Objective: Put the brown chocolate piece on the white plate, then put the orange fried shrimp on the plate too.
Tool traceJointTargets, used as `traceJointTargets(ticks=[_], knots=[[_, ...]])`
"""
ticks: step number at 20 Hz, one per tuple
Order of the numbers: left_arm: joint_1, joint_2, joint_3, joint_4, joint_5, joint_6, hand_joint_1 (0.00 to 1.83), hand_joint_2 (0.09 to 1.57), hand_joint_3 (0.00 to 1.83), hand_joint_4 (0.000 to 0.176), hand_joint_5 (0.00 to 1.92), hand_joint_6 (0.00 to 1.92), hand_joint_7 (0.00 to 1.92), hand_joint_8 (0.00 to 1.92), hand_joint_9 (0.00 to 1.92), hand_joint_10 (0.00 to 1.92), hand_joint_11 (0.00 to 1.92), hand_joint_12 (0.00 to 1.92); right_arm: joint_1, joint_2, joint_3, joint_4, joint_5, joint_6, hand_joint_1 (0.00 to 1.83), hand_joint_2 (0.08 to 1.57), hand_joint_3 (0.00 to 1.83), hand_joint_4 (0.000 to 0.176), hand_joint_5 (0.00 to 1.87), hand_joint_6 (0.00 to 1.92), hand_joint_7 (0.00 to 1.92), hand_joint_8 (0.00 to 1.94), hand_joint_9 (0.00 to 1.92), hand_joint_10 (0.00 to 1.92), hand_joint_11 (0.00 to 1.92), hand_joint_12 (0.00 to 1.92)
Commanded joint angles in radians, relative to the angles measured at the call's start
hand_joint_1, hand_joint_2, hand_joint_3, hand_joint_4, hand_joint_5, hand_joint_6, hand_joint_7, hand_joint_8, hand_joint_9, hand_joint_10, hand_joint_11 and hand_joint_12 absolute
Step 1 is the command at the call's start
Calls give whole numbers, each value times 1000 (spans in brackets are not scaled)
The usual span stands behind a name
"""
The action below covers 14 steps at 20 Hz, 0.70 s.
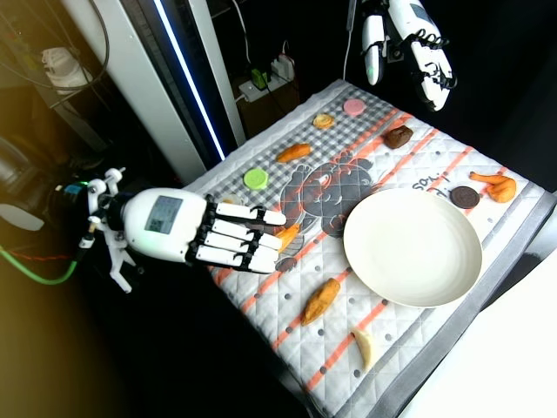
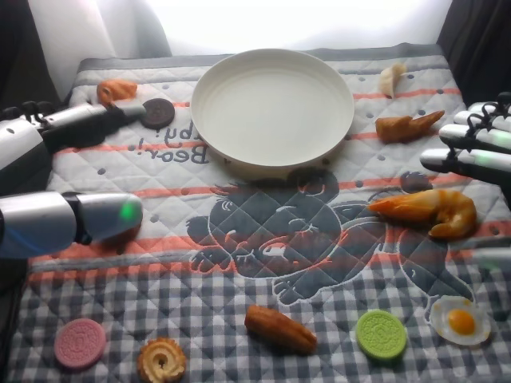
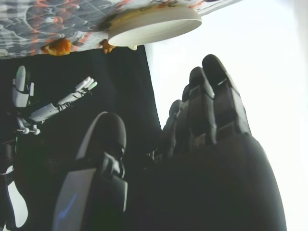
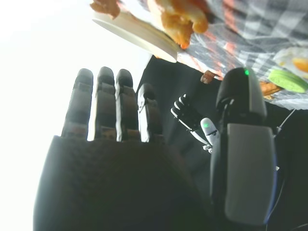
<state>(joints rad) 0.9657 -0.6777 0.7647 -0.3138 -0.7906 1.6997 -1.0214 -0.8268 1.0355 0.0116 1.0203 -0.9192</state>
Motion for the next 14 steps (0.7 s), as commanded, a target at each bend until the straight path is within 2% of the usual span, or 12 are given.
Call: traceJointTargets(ticks=[1, 3, 4, 5, 6, 7, 8, 9, 10, 11, 12, 14], knots=[[-13, -4, 5, 8, -105, -4, 397, 1154, 4, 173, 310, 2, 370, 0, 397, 8, 18, 856, 5, 6, 4, 18, 118, 2, 438, 1250, 13, 99, 282, 8, 147, 5, 97, 15, 0, 318], [-13, -5, 10, 7, -97, -4, 437, 1123, 0, 166, 330, 7, 386, 7, 409, 9, 11, 859, 5, 5, 5, 18, 118, 2, 441, 1250, 4, 99, 290, 5, 142, 1, 98, 6, 0, 295], [-15, -12, 18, -9, -77, 25, 478, 1089, 0, 174, 330, 6, 386, 5, 407, 6, 2, 855, 5, 3, 6, 18, 118, 2, 441, 1250, 3, 94, 293, 5, 144, 1, 101, 7, 0, 293], [-22, -20, 18, -36, -62, 85, 562, 990, 0, 176, 295, 0, 351, 0, 331, 0, 0, 800, 5, 3, 6, 18, 118, 2, 457, 1248, 1, 87, 300, 6, 148, 2, 100, 5, 0, 301], [-35, -37, 8, -109, -47, 256, 588, 919, 0, 176, 206, 0, 293, 0, 264, 0, 0, 780, 5, 2, 5, 18, 118, 2, 453, 1251, 2, 86, 298, 3, 149, 2, 102, 4, 0, 297], [-39, -51, -3, -155, -46, 376, 663, 822, 0, 176, 116, 0, 211, 0, 189, 0, 0, 739, 4, 2, 3, 18, 119, 2, 439, 1254, 3, 94, 289, 1, 144, 0, 100, 2, 0, 291], [-39, -59, -10, -180, -46, 445, 722, 741, 0, 176, 69, 0, 173, 1, 163, 1, 0, 653, 4, 2, 1, 17, 119, 2, 425, 1255, 2, 89, 291, 1, 153, 2, 112, 5, 0, 306], [-39, -66, -12, -194, -41, 482, 749, 719, 0, 176, 54, 0, 153, 1, 151, 1, 0, 601, 4, 2, -1, 16, 120, 2, 412, 1254, 0, 88, 293, 0, 167, 1, 130, 3, 0, 363], [-39, -70, -8, -203, -31, 495, 732, 732, 0, 176, 63, 2, 197, 7, 177, 6, 0, 624, 4, 2, -2, 16, 121, 2, 408, 1252, 0, 95, 287, 0, 163, 0, 126, 1, 0, 362], [-40, -83, 10, -223, -8, 498, 761, 730, 0, 176, 73, 5, 217, 11, 192, 10, 0, 627, 4, 3, -4, 16, 123, 2, 390, 1254, 1, 101, 267, 1, 144, 1, 98, 2, 0, 277], [-44, -92, 25, -242, 6, 498, 729, 747, 6, 176, 74, 4, 222, 10, 205, 13, 0, 625, 4, 3, -5, 15, 124, 3, 413, 1245, 0, 110, 279, 3, 145, 1, 92, 1, 0, 292], [-52, -114, 65, -294, 36, 501, 718, 772, 4, 176, 63, 0, 231, 3, 223, 7, 0, 544, 4, 4, -9, 13, 126, 4, 450, 1243, 0, 94, 302, 2, 171, 2, 126, 4, 0, 396]])
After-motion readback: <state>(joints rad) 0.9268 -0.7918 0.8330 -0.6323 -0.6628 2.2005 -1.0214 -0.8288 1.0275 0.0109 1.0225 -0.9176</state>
